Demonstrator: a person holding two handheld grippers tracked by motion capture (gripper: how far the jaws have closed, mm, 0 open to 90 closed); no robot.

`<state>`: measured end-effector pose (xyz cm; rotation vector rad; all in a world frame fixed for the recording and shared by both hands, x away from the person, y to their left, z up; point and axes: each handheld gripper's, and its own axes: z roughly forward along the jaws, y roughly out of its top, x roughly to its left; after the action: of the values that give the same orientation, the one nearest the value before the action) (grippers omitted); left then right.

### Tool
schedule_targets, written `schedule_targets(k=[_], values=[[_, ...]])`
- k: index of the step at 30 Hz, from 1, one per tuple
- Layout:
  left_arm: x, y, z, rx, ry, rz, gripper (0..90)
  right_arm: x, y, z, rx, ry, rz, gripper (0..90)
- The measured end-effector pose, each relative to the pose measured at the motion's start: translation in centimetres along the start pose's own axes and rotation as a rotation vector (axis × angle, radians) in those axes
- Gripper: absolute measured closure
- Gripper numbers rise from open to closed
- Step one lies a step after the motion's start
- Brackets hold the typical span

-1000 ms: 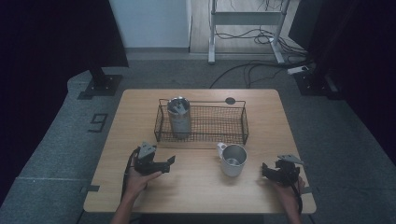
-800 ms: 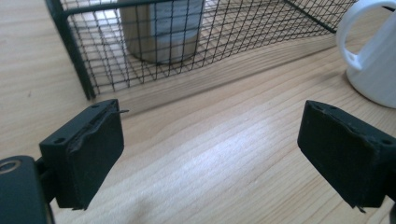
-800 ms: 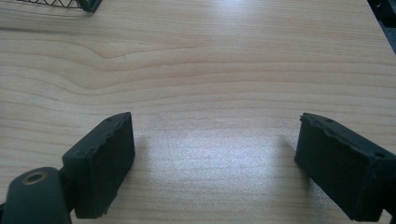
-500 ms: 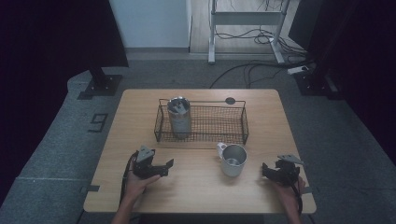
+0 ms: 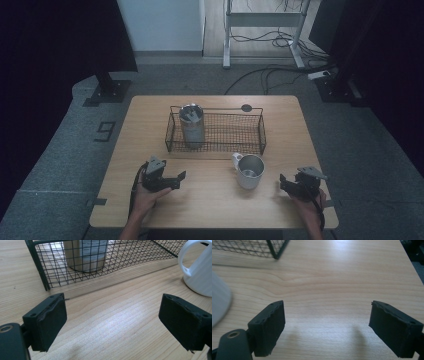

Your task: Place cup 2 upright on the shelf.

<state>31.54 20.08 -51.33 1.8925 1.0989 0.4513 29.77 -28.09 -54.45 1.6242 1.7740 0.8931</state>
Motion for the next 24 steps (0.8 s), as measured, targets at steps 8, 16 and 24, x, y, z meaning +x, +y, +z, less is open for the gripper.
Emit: schedule_targets(k=[8,16,24], values=[[-0.3,-0.1,0.3,0.025,-0.004,0.012,8.1,1.0,0.5,-1.2,-0.052,0.035,-0.014,13.0],[-0.3,-0.1,0.3,0.030,-0.012,0.009,8.1,1.8,1.0,-2.3,-0.090,0.098,-0.017,13.2],[-0.2,-0.1,0.2,0.036,-0.007,0.007,8.1,3.0,1.7,-3.6,-0.118,0.155,-0.032,13.2]])
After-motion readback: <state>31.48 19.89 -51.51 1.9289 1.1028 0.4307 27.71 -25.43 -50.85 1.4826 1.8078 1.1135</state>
